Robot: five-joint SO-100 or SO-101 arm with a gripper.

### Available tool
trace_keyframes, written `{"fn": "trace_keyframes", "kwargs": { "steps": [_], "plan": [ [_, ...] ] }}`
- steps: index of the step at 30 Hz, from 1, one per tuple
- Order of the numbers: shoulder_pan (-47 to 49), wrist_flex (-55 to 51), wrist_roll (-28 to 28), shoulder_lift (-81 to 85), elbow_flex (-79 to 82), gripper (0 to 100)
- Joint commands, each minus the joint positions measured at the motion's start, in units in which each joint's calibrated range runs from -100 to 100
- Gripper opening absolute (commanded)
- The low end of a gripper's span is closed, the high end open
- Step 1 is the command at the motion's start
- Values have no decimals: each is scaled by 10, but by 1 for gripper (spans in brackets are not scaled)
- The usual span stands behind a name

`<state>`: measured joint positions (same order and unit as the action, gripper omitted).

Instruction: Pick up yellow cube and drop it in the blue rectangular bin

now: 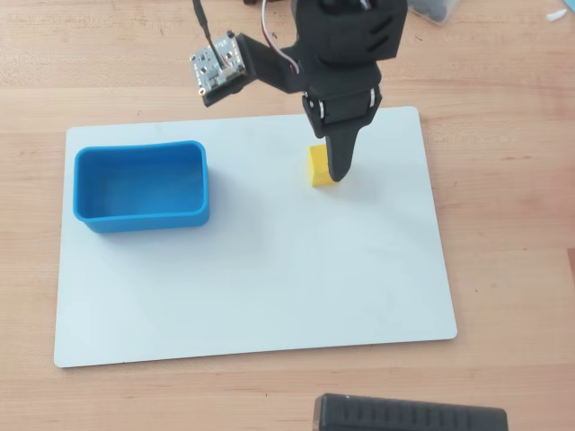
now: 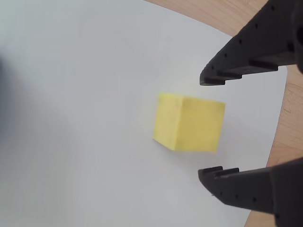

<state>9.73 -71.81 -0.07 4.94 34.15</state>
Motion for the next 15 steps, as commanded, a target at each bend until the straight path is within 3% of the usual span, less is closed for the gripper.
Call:
{"fn": "trace_keyframes", "kwargs": {
  "steps": [1,15],
  "plan": [
    [-12,-2,-6,-2,-53,24],
    [-20,24,-6,-53,-55,21]
  ]
}}
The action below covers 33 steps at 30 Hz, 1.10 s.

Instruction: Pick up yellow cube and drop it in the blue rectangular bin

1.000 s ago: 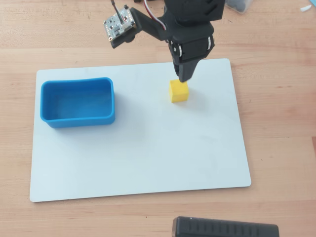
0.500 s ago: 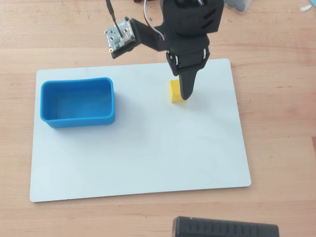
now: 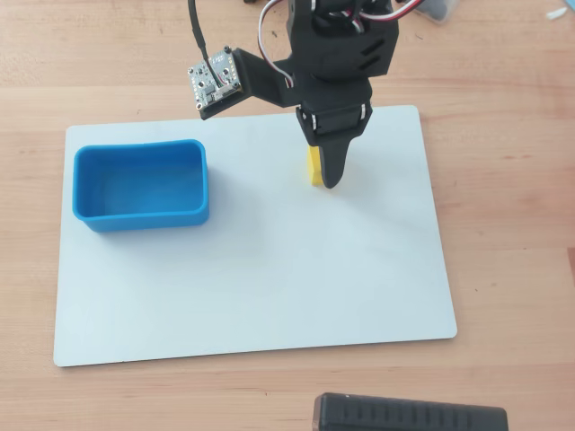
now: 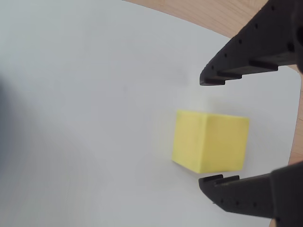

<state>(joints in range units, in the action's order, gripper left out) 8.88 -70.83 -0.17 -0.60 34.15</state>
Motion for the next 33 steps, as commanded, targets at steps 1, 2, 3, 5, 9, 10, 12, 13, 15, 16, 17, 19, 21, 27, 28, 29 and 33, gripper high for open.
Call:
{"fn": "trace_keyframes", "kwargs": {
  "steps": [1,2,3,5,9,10,12,13,15,16,17,19,21,27,28,29,33],
  "plan": [
    [-10,15,-5,3,-54,18],
    [-9,16,-5,3,-53,16],
    [-8,17,-5,3,-53,15],
    [-8,18,-5,3,-53,14],
    [-13,19,-5,7,-54,7],
    [-14,16,-5,9,-56,7],
    [-16,12,-5,21,-59,7],
    [-16,8,-5,33,-60,7],
    [-16,-5,-5,64,-64,7],
    [-17,-13,-5,80,-70,7],
    [-18,-26,-4,94,-81,7],
    [-21,-57,-4,107,-115,7],
    [-23,-82,-4,126,-143,7],
    [-43,-147,-4,150,-239,7],
    [-54,-152,-2,155,-253,7],
    [-71,-157,-2,158,-269,7],
    [-145,-158,4,156,-306,7]
  ]
}}
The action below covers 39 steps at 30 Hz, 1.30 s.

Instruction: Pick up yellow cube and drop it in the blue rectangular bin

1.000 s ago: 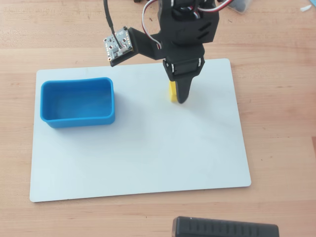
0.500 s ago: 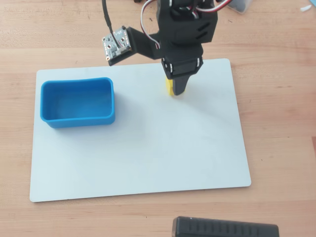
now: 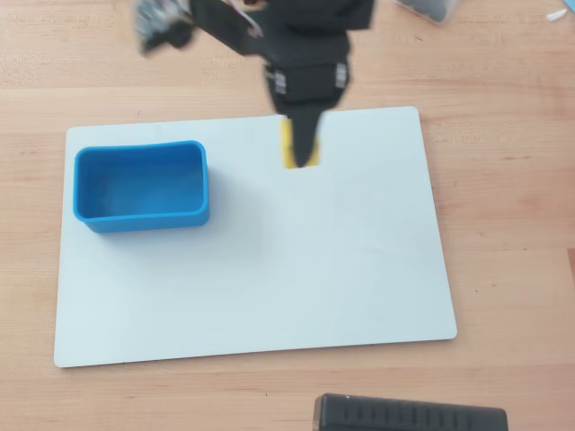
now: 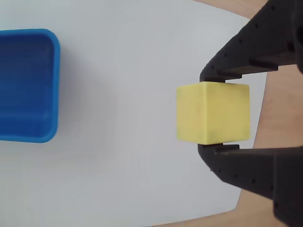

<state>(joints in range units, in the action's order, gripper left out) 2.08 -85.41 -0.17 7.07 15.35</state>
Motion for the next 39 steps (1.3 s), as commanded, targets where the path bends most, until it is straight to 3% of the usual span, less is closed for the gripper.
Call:
{"fn": "trace_keyframes", "kwargs": {
  "steps": [1,15,34,39],
  "plan": [
    [-91,-9,7,79,-118,7],
    [-231,73,29,33,-114,7],
    [-270,137,29,-112,-104,7],
    [-267,137,28,-115,-104,15]
  ]
}}
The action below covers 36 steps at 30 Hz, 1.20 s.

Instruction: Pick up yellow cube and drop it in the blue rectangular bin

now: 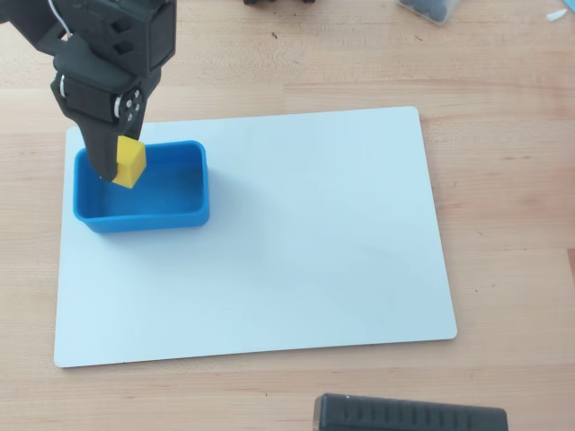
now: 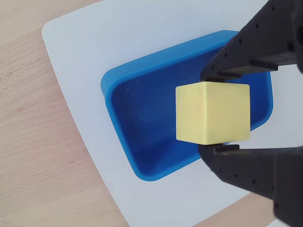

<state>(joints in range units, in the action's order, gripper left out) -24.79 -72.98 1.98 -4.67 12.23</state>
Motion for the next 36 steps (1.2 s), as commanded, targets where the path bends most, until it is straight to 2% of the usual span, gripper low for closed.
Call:
{"fn": "trace_keyframes", "kwargs": {
  "steps": [1,8,12,21,25,33,36],
  "plan": [
    [2,11,5,3,-74,17],
    [12,-6,3,31,-70,18],
    [57,-13,2,128,-15,18],
    [195,0,1,375,181,3],
    [206,41,1,432,259,0],
    [226,169,5,707,539,0],
    [236,186,4,793,621,0]
  ]
}}
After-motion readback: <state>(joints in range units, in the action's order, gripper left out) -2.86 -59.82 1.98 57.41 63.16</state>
